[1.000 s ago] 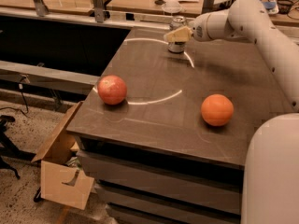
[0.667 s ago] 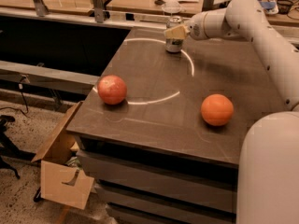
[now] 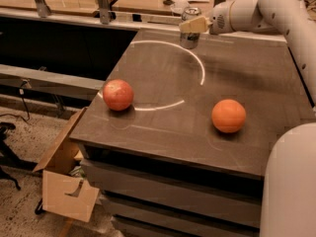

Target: Move 7up can near apple

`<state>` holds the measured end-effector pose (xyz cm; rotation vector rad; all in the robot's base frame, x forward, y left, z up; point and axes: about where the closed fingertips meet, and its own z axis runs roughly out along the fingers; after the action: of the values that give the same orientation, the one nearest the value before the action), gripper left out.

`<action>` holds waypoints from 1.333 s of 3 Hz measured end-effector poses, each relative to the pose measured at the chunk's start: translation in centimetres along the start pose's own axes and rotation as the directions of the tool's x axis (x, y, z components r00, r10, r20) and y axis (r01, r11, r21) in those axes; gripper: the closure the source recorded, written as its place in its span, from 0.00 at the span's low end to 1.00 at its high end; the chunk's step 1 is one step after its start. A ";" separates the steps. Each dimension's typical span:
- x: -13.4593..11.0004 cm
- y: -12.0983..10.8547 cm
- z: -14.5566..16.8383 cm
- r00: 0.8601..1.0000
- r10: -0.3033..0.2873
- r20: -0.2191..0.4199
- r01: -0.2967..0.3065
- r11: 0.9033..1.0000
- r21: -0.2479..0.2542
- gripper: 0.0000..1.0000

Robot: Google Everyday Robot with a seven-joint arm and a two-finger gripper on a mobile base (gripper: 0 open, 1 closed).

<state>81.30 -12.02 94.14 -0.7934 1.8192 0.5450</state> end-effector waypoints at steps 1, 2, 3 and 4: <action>-1.2 3.4 -6.6 1.000 -0.025 0.009 0.026 0.995 -0.092 1.00; 0.2 9.6 -11.2 0.999 -0.035 -0.025 0.030 0.984 -0.177 1.00; 1.7 12.9 -12.1 0.998 -0.033 -0.052 0.021 0.975 -0.219 1.00; 2.5 17.5 -11.5 0.997 -0.056 -0.054 0.036 0.950 -0.310 1.00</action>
Offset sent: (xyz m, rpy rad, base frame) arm -0.1701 -0.0267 0.0426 0.0000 0.0651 0.1980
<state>60.54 -8.64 96.04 -1.0717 1.7895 0.7958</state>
